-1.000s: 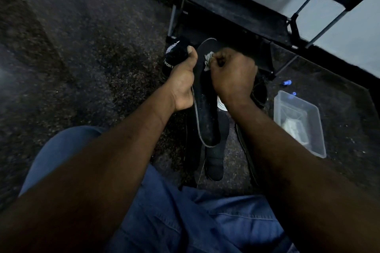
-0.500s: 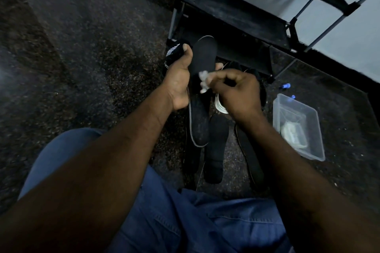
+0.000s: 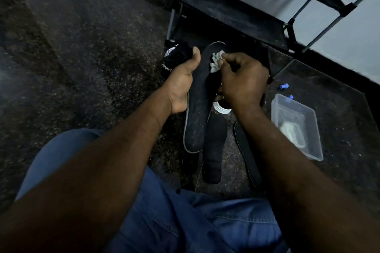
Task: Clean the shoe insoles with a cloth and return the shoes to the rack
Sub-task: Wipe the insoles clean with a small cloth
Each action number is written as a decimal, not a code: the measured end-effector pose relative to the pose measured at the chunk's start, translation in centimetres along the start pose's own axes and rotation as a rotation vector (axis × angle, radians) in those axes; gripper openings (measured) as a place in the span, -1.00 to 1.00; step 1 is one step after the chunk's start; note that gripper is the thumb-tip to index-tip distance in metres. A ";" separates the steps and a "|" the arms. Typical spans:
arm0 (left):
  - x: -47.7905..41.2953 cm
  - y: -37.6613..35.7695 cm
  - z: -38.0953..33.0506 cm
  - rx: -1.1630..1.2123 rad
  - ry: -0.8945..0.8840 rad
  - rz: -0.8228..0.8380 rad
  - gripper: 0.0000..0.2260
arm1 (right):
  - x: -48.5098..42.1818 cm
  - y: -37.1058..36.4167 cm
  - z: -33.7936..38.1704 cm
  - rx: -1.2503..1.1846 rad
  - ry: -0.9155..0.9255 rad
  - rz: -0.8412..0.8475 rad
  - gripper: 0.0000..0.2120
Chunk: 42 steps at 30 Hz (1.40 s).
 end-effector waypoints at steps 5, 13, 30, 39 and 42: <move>0.2 0.8 -0.2 -0.091 -0.014 -0.142 -0.31 | 3.1 -3.0 1.4 0.064 0.109 0.172 -0.83; 0.0 0.3 -0.2 -0.017 -0.027 -0.134 -0.28 | 3.0 -0.2 0.6 0.055 0.062 0.324 -0.83; -0.4 0.9 0.3 -0.049 -0.009 -0.167 -0.26 | 2.0 -0.3 0.3 0.022 -0.026 0.303 -0.84; 0.0 0.5 0.2 -0.064 -0.003 -0.132 -0.31 | 1.3 -0.8 1.3 0.092 0.076 0.141 -0.80; -0.2 1.4 0.3 -0.087 -0.008 -0.198 -0.29 | 2.8 -2.0 1.2 0.188 0.058 0.327 -0.79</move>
Point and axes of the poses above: each hand's wrist, its own x-axis away from the middle knuckle, its own y-axis out of the back of the hand, z = x × y, the point moved 4 cm from there along -x, towards the middle knuckle, and after that the axes turned 10 degrees about -x, right-handed, at the moved point
